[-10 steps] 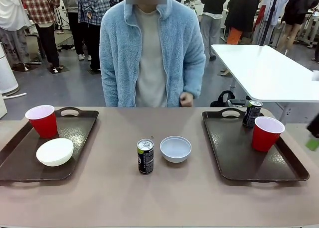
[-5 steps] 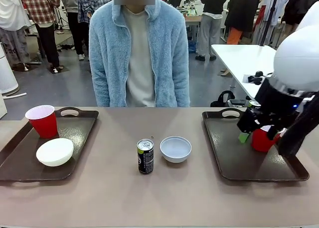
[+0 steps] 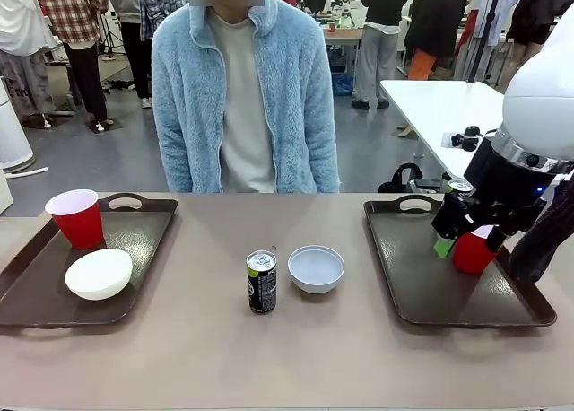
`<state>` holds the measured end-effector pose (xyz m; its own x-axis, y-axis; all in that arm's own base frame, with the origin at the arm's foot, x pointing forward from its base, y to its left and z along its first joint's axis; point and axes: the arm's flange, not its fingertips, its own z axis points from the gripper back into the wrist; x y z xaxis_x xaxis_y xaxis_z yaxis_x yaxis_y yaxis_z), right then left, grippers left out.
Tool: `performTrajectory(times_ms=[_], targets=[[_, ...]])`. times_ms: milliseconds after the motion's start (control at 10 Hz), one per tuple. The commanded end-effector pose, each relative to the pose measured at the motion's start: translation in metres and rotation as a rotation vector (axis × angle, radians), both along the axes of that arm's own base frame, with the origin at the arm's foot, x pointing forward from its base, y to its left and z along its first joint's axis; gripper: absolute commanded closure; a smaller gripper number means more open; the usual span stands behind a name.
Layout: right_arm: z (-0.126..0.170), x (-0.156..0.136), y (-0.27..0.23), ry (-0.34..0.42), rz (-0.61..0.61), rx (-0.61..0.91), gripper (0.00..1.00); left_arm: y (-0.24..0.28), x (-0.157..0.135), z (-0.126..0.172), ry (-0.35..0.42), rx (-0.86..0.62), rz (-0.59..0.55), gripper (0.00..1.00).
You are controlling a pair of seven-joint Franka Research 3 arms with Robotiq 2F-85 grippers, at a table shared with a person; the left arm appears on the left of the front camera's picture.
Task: Prepare tableware on both trays.
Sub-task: Pick up a Picnic Bowl from the table and place it on a Handle tray.
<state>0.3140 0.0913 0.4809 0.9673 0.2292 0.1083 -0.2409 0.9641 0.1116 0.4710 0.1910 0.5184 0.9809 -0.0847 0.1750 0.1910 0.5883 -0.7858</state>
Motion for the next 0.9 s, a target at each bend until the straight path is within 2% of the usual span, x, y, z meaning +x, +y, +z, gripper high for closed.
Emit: performTrajectory(times_ms=[0,100,300,800], targets=[[-0.001,0.001,0.001,-0.001,0.000,0.000,0.00,0.000,-0.002,0.002,0.001,0.006,-0.006,0.00],[-0.004,0.003,0.008,0.001,0.021,-0.033,0.00,0.000,-0.002,0.002,0.001,0.006,-0.006,0.00],[-0.018,0.025,0.035,0.033,0.077,-0.068,0.00,0.000,-0.002,0.002,0.001,0.006,-0.006,0.00],[-0.061,0.095,0.123,0.122,0.251,-0.096,0.00,0.000,-0.002,0.002,0.001,0.006,-0.006,0.00]])
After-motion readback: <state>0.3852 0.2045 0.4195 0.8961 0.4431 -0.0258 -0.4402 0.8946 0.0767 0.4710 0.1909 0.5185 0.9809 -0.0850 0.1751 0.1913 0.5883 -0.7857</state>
